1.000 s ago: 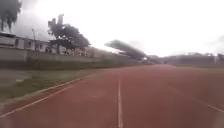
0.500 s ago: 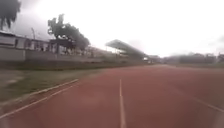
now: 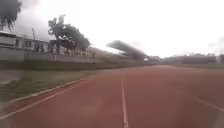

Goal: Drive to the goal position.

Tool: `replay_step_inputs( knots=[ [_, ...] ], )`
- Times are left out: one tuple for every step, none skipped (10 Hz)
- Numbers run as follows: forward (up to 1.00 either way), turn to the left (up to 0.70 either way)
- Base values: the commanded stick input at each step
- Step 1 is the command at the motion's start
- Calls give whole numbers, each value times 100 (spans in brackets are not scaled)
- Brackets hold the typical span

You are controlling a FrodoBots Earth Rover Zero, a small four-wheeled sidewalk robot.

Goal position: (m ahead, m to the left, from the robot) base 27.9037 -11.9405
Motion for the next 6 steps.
replay_step_inputs(
  knots=[
    [70, 0],
    [70, 0],
    [70, 0],
    [70, 0],
    [70, 0],
    [70, 0]
  ],
)
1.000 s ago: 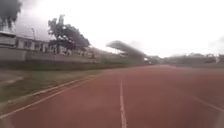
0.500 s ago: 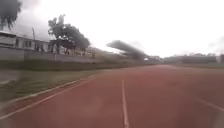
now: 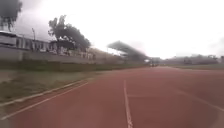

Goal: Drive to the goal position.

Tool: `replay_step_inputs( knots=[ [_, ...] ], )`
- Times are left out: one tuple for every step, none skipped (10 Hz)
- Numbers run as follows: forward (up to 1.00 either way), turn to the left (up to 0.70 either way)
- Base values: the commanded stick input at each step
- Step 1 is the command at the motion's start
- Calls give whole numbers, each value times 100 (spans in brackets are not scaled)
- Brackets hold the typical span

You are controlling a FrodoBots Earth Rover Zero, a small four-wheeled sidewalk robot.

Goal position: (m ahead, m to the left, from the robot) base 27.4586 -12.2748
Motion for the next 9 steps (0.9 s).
replay_step_inputs(
  knots=[
    [70, 0],
    [70, -35],
    [70, -35],
    [70, -35],
    [70, -35],
    [70, -35],
    [70, -28],
    [70, -17],
    [70, -7]
  ],
)
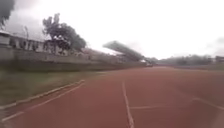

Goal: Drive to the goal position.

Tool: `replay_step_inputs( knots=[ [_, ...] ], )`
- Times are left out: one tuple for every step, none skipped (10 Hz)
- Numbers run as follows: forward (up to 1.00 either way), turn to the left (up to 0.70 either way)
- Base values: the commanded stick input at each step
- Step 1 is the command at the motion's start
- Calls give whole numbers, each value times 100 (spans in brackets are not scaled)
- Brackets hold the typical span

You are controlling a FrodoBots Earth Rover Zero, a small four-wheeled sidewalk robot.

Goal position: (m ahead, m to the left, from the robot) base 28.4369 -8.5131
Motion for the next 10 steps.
replay_step_inputs(
  knots=[
    [70, 0],
    [70, 0],
    [70, 0],
    [70, 0],
    [70, 0],
    [70, 0],
    [70, 0],
    [70, 0],
    [70, 0],
    [70, 0]
  ],
)
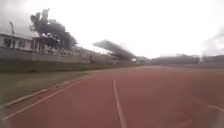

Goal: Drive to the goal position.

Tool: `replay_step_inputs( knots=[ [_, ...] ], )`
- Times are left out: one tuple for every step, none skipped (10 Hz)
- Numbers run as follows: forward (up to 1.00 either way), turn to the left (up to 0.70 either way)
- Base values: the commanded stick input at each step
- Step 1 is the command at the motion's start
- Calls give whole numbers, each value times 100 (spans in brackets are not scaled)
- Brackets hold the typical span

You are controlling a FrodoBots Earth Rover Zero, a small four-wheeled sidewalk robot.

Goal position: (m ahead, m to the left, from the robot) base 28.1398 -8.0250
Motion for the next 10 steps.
replay_step_inputs(
  knots=[
    [70, 0],
    [70, 0],
    [70, 0],
    [70, 0],
    [70, 0],
    [70, 0],
    [70, 0],
    [70, 0],
    [70, 0],
    [70, 0]
  ],
)
